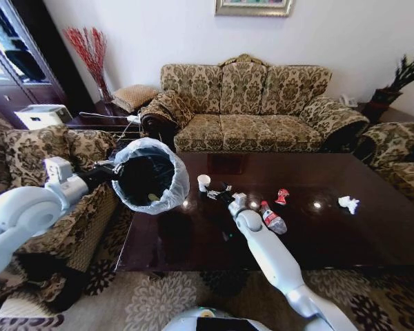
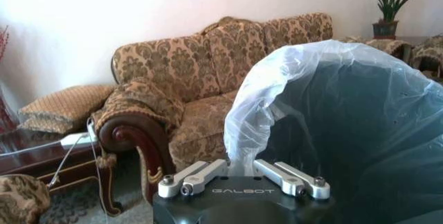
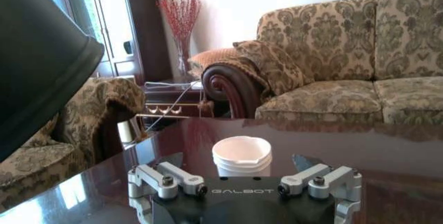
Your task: Move to the front of the table and place the trash on the table into the trash bin.
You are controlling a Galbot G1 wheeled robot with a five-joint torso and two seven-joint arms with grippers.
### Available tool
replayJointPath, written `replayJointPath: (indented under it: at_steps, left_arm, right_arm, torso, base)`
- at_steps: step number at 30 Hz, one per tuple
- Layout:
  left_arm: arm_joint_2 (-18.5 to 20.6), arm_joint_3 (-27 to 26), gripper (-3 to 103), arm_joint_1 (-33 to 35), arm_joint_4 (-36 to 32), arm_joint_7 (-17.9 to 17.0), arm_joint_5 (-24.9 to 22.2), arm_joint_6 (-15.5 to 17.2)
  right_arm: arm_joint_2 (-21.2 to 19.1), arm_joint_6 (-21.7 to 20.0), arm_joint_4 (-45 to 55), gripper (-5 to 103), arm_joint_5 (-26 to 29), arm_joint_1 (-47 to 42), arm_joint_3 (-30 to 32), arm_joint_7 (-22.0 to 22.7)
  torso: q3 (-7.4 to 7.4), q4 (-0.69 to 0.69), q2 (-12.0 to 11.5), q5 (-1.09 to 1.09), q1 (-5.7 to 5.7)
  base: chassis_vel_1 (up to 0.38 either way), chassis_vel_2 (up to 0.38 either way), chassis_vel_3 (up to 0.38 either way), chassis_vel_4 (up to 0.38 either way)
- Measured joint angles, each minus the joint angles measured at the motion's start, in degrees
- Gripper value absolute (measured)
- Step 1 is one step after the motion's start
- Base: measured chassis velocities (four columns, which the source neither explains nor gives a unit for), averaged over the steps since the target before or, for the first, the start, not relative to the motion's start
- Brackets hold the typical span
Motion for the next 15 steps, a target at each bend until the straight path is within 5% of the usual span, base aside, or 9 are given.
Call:
replayJointPath:
  at_steps: [15]
  left_arm:
    - [-0.8, 0.2, 2, 0.2, -0.8, 0.1, 0.0, 0.0]
  right_arm:
    - [6.0, 4.4, -13.0, 100, -4.2, 5.2, 0.4, 1.2]
  torso:
    - [0.03, -0.02, 0.0, 0.0, 0.05]
  base:
    - [0.0, 0.0, 0.0, 0.0]
